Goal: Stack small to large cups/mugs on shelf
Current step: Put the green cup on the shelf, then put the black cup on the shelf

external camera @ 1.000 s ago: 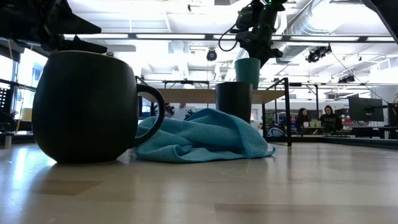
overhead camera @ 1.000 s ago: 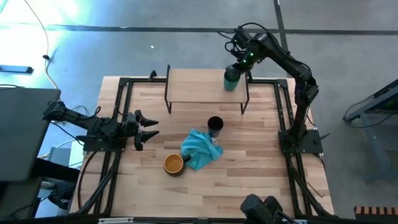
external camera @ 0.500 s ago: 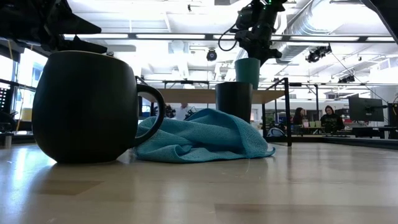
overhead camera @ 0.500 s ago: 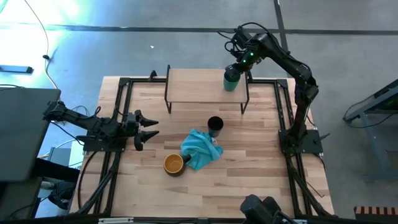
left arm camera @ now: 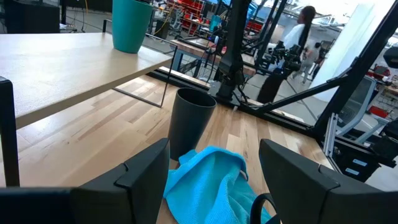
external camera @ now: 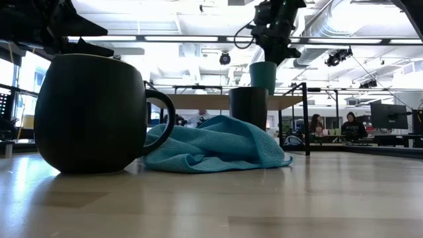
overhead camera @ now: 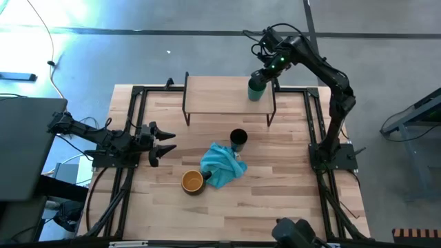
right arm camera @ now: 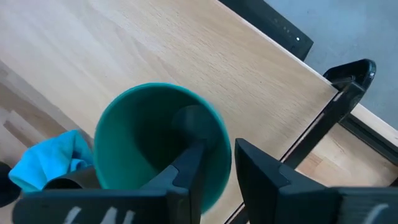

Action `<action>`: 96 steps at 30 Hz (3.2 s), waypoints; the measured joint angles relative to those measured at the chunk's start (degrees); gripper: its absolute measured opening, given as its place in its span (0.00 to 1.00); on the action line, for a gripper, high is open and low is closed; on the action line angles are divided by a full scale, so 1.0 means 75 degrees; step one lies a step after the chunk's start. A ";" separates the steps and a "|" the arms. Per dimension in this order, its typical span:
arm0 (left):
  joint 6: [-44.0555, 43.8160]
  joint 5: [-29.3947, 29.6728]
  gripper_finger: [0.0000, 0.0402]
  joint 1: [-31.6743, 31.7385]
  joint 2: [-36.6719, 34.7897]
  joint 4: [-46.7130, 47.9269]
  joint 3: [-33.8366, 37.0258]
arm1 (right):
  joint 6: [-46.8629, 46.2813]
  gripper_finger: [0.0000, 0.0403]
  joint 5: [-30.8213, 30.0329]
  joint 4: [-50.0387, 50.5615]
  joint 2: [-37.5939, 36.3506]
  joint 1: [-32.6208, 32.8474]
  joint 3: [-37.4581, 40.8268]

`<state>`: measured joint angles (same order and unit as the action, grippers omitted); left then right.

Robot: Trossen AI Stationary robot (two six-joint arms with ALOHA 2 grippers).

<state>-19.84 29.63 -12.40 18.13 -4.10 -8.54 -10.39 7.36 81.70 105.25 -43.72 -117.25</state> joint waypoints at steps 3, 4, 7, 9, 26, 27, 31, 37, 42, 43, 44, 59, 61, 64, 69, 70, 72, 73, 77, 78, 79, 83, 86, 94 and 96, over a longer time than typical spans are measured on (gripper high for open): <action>0.0000 0.0000 0.59 0.0002 -0.0002 0.0000 0.0000 | -0.0008 0.20 0.0000 -0.0013 -0.0188 0.0000 0.0000; 0.0000 0.0000 0.59 0.0001 0.0000 0.0000 0.0000 | -0.0009 0.20 0.0000 -0.0012 -0.0258 0.0000 0.0000; 0.0000 0.0000 0.59 0.0000 -0.0003 0.0000 0.0000 | -0.0012 0.20 -0.0001 -0.0009 -0.0495 0.0030 0.0000; 0.0000 0.0000 0.59 0.0000 -0.0003 0.0000 0.0000 | -0.0012 0.20 -0.0006 -0.0007 -0.0697 0.0068 0.0000; -0.0291 -0.0105 0.59 0.0003 0.0000 -0.0009 0.0000 | 0.0020 0.20 -0.0408 0.0513 -0.3178 0.1729 0.0000; -0.0457 -0.0180 0.59 0.0000 -0.0003 -0.0009 0.0000 | 0.0011 0.20 -0.0408 0.0525 -0.3280 0.1944 0.0000; -0.0845 -0.0387 0.59 0.0001 0.0000 -0.0012 0.0000 | -0.0056 0.20 -0.0405 0.0533 -0.3539 0.2787 0.0000; -0.0836 -0.0408 0.59 0.0001 -0.0003 -0.0090 0.0000 | -0.0215 0.20 -0.0408 0.0527 -0.3506 0.3909 0.0000; -0.0818 -0.0408 0.59 0.0000 -0.0003 -0.0461 0.0000 | -0.0307 0.20 -0.0414 0.0512 -0.3221 0.4656 0.0000; -0.0835 -0.0408 0.59 0.0000 -0.0003 -0.0579 0.0000 | -0.0350 0.20 -0.0445 0.0512 -0.3164 0.4770 0.0000; -0.0877 -0.0413 0.59 0.0000 -0.0003 -0.0700 0.0000 | -0.0353 0.20 -0.0505 0.0512 -0.3100 0.4885 0.0000; -0.1216 -0.0755 0.59 0.0000 0.0003 -0.0775 0.0000 | -0.1526 0.20 -0.3395 0.0988 -0.2115 0.6053 0.0159; -0.1250 -0.0784 0.59 0.0000 0.0003 -0.0746 0.0000 | -0.1912 0.20 -0.3541 0.0817 -0.2079 0.6045 0.0408; -0.1365 -0.0808 0.59 0.0000 0.0009 -0.0667 0.0000 | -0.2541 0.20 -0.3524 0.0830 -0.2030 0.6033 0.1080; -0.1416 -0.0836 0.59 0.0000 0.0009 -0.0510 0.0000 | -0.3941 0.20 -0.3524 0.0713 -0.2040 0.6033 0.2532; -0.1416 -0.0834 0.59 0.0000 0.0009 -0.0473 0.0000 | -0.4176 0.20 -0.3524 0.0624 -0.2040 0.6033 0.2829; -0.1416 -0.0836 0.59 0.0000 0.0009 -0.0427 0.0000 | -0.4609 0.20 -0.3497 0.0334 -0.2038 0.6033 0.3356; -0.1416 -0.0836 0.59 0.0000 0.0009 -0.0428 0.0000 | -0.4778 0.20 -0.3449 0.0175 -0.2037 0.6032 0.3569; -0.1413 -0.0823 0.59 0.0000 0.0009 -0.0393 0.0000 | -0.5201 0.18 -0.3160 -0.0889 -0.2037 0.6030 0.4137; -0.1413 -0.0798 0.59 0.0000 0.0009 -0.0393 0.0000 | -0.5309 0.17 -0.3111 -0.1153 -0.2037 0.6030 0.4209; -0.1413 -0.0772 0.59 0.0000 0.0009 -0.0393 0.0000 | -0.5394 0.16 -0.3099 -0.1414 -0.2037 0.6030 0.4249; -0.1411 -0.0711 0.59 0.0000 0.0009 -0.0377 0.0000 | -0.5790 0.14 -0.3025 -0.1994 -0.2037 0.5902 0.4252; -0.1408 -0.0703 0.59 0.0000 0.0009 -0.0352 0.0000 | -0.5980 0.13 -0.2821 -0.2102 -0.2037 0.5678 0.4252; -0.1408 -0.0687 0.59 0.0000 0.0009 -0.0227 0.0000 | -0.5386 0.14 -0.1805 -0.2425 -0.1736 0.5090 0.4252; -0.1408 -0.0676 0.59 0.0000 0.0009 -0.0226 0.0000 | -0.5261 0.15 -0.1543 -0.2446 -0.1605 0.4911 0.4252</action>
<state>-30.39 24.56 -12.40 18.20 -5.79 -8.54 -49.85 -4.21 63.35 93.21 -6.89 -85.36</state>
